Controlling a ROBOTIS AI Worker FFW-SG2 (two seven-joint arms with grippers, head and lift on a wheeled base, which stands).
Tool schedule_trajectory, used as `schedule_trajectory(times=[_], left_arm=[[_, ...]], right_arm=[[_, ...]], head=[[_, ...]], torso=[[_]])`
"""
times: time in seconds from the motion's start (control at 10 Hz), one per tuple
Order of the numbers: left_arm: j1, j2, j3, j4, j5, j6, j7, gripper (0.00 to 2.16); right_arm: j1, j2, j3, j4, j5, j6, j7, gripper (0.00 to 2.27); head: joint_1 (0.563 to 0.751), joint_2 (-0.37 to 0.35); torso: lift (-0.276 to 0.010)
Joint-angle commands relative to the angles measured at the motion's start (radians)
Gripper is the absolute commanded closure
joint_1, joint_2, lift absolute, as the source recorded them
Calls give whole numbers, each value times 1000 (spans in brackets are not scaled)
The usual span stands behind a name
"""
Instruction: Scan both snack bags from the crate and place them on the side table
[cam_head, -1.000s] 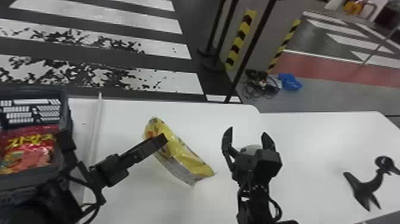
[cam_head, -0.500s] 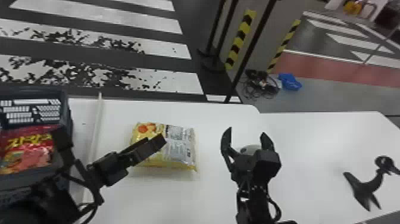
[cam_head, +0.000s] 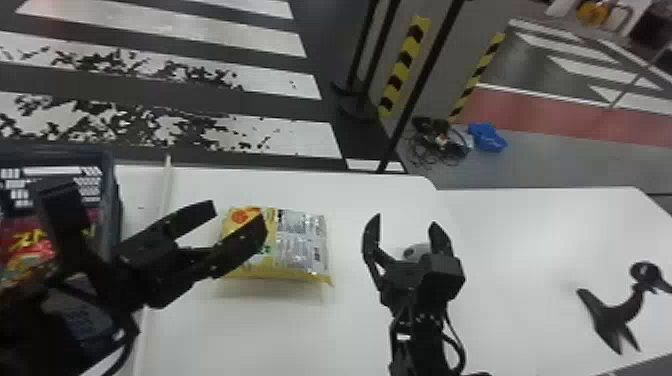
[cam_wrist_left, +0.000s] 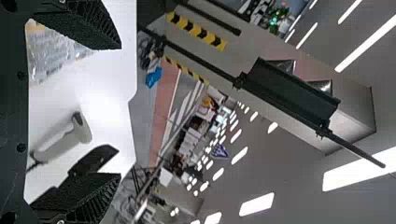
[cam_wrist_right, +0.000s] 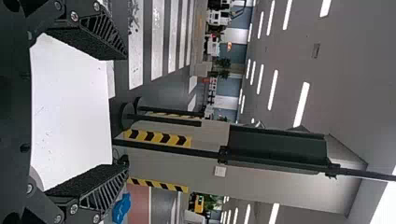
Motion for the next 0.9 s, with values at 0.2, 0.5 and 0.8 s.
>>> schedule_trajectory(times=[0.2, 0.5, 0.8], left_arm=[[98, 37, 115, -179, -174, 40, 69, 19], [168, 55, 250, -213, -202, 28, 81, 12], [239, 55, 347, -237, -205, 25, 93, 19]], right_arm=[[-3, 1, 36, 0, 0, 0, 32, 171], [-11, 1, 62, 2, -6, 0, 135, 167], [-15, 1, 87, 2, -18, 0, 227, 171]], head=[[695, -305], [695, -182], [695, -58]], torso=[[-95], [-95], [-95]])
